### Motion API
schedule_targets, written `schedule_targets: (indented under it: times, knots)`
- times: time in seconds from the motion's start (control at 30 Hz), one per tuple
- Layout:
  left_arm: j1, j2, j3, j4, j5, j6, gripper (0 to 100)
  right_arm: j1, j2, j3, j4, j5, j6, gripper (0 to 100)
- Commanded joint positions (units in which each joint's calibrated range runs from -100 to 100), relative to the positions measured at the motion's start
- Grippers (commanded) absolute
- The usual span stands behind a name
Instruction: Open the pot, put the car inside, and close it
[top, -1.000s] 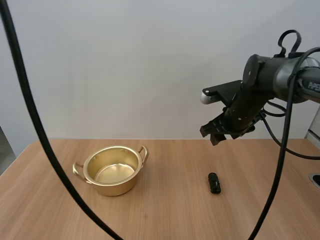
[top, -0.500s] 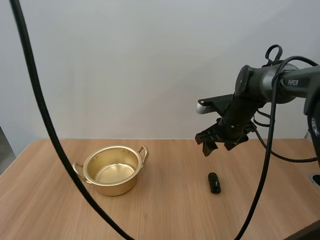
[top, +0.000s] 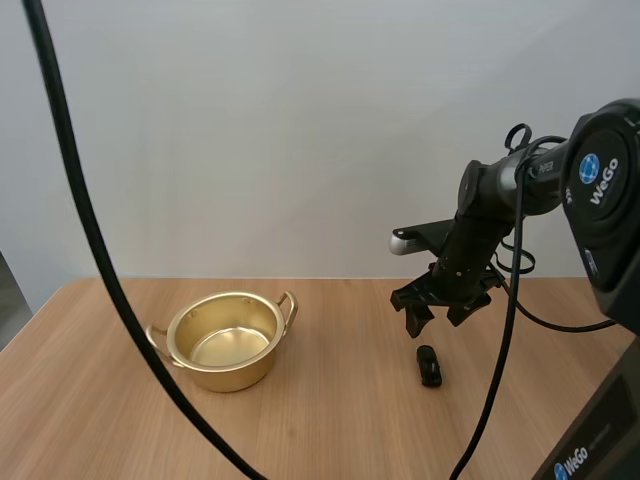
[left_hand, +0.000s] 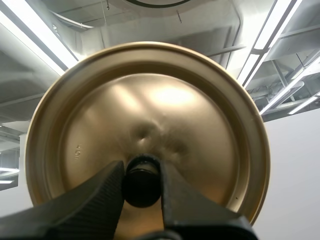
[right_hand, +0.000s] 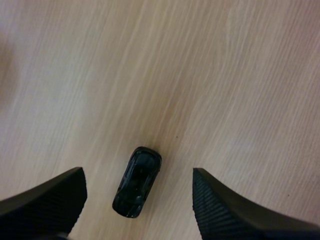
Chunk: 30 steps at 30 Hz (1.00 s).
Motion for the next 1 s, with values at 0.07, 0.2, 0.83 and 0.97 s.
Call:
schedule_targets:
  times: [0.07, 0.2, 0.83, 0.97]
  knots:
    - [0.02, 0.48, 0.00, 0.15, 0.05, 0.03, 0, -0.03, 1.71, 0.06, 0.04, 0.03, -1.41, 100]
    - [0.02, 0.75, 0.00, 0.15, 0.05, 0.03, 0, -0.03, 3.33, 0.20, 0.04, 0.04, -1.42, 100]
    - [0.02, 1.31, 0.00, 0.15, -0.08, 0.03, 0, -0.03, 10.17, 3.24, 0.44, -7.50, -1.42, 77]
    - [0.02, 1.31, 0.00, 0.15, -0.08, 0.03, 0, -0.03, 10.17, 3.24, 1.48, -7.50, -1.42, 20]
